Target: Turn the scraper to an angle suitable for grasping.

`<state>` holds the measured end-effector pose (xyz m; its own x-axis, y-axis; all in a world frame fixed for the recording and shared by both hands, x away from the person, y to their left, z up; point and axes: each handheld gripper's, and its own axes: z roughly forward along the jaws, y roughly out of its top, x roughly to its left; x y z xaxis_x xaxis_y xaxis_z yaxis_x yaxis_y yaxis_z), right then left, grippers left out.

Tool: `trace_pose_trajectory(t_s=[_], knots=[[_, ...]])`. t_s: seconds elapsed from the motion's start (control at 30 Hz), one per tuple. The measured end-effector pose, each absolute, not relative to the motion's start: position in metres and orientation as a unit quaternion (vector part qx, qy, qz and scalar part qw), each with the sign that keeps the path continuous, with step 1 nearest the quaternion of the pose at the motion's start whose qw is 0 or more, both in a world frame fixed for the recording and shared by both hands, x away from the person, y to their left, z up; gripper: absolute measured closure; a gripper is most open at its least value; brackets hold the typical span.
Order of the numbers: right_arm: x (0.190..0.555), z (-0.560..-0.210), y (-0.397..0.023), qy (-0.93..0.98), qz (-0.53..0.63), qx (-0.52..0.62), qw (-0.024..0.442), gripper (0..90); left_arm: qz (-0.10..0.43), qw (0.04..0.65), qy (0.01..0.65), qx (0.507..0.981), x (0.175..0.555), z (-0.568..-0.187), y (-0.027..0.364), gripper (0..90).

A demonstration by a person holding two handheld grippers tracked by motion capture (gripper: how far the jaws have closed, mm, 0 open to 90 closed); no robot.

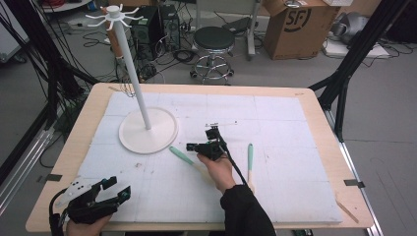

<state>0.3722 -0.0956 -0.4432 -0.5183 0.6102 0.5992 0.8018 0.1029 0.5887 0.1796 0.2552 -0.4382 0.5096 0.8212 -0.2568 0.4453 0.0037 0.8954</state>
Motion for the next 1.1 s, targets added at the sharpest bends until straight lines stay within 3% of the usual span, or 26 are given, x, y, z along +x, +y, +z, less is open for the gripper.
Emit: trace_pose_trajectory(t_s=[0.17, 0.73, 1.1], knots=[[0.375, -0.452, -0.094, -0.734, -0.446, -0.496, 0.13, 89.6, 0.176, 0.535, 0.463, 0.684, 0.18, -0.438, 0.255, 31.3], [0.37, -0.461, -0.084, -0.757, -0.398, -0.497, 0.144, 89.6, 0.175, 0.533, 0.464, 0.685, 0.18, -0.439, 0.254, 31.3], [0.358, -0.451, -0.083, -0.794, -0.367, -0.472, 0.109, 89.6, 0.177, 0.535, 0.463, 0.684, 0.179, -0.438, 0.255, 31.3]])
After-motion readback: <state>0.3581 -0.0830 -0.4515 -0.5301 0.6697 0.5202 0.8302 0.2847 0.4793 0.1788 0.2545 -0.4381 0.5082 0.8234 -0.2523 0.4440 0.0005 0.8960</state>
